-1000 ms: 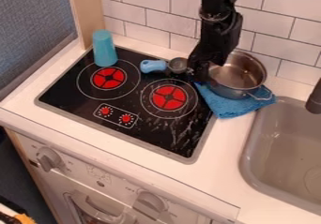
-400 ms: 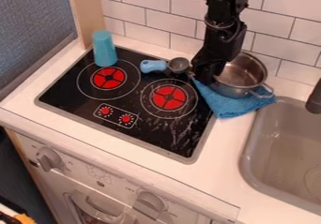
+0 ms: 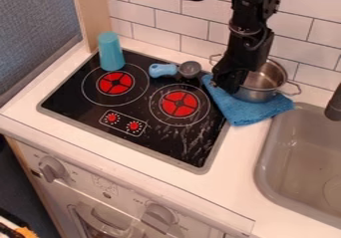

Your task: Moved the silver pot between the two burner

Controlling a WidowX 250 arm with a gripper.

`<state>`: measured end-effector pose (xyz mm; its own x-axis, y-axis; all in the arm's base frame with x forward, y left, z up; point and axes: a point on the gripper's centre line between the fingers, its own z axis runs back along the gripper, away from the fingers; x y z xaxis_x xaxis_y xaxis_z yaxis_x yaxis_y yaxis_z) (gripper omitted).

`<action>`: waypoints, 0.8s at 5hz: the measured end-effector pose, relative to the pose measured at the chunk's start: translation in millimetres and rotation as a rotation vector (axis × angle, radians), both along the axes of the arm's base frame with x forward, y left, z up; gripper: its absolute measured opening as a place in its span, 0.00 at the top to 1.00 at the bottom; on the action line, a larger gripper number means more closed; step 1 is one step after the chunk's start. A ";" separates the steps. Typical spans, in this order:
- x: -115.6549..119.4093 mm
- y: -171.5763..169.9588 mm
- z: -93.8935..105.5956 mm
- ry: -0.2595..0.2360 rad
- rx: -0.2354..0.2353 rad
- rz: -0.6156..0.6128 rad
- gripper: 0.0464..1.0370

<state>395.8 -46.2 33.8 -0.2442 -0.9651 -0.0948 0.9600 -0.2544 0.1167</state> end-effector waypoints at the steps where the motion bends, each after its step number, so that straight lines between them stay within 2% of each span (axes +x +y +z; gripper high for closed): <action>1: -2.2 -1.2 -1.6 0.009 -0.009 0.003 0.96; 2: -4.4 -2.2 -1.2 0.008 -0.018 0.005 0.96; 4: -7.7 8.8 15.6 -0.069 -0.048 0.028 0.98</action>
